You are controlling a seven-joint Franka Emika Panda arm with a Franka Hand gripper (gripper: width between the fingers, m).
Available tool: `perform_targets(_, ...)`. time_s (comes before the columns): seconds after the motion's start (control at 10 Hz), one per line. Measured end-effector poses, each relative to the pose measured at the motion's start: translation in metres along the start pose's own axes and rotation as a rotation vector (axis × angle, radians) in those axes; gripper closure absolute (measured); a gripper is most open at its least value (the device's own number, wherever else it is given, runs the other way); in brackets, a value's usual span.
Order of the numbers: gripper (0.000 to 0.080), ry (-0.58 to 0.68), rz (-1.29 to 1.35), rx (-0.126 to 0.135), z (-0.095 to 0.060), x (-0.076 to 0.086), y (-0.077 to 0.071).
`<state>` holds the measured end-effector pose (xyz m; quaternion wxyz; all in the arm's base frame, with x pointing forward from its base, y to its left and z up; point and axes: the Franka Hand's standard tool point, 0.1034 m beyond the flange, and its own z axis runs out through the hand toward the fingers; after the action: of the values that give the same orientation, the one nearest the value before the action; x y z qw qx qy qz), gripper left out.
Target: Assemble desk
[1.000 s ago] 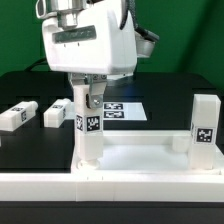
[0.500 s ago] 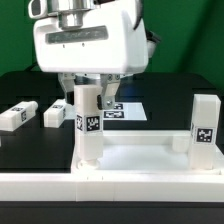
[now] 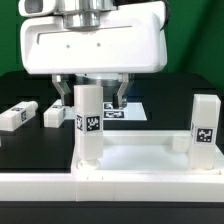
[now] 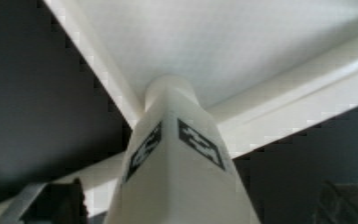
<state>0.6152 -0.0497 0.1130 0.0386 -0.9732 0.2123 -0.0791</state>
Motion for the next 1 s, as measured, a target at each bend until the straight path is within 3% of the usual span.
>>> perform_targets(0.5,0.0150,0.003,-0.457,-0.036,0.0008,0.0008,0.0006)
perform_targets(0.9,0.0150,0.006,-0.662,-0.041,0.0008,0.0025,0.0047)
perform_targets(1.0,0.0264,0.006,-0.661,-0.041,0.0008,0.0025,0.0047)
